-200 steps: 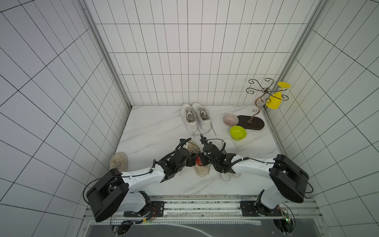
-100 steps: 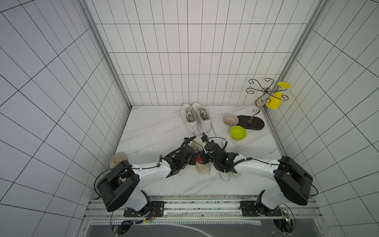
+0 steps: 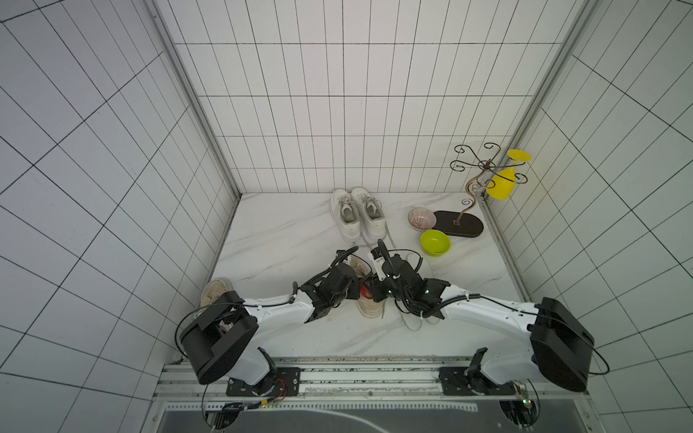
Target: Remove the insole from the shoe
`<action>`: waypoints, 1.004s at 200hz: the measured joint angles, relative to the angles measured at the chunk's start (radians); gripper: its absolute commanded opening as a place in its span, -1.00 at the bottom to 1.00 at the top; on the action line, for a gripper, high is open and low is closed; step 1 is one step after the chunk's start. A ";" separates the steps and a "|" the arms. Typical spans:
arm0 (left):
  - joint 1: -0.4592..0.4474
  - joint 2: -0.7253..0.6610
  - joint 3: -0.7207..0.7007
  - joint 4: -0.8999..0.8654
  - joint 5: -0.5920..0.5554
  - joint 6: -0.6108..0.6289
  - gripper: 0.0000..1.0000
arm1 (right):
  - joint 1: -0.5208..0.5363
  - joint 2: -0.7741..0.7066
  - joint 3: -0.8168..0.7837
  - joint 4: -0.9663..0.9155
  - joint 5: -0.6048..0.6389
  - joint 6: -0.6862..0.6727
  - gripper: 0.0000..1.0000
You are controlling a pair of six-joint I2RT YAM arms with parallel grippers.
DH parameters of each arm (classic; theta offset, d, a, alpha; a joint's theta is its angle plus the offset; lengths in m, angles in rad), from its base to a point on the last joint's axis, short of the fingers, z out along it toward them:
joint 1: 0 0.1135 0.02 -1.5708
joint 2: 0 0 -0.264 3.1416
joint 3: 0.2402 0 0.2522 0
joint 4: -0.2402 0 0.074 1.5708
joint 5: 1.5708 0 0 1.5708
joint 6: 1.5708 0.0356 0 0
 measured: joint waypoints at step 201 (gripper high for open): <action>0.001 -0.016 -0.069 0.137 0.051 -0.054 -1.00 | 0.023 0.242 0.126 -0.166 0.196 0.095 0.19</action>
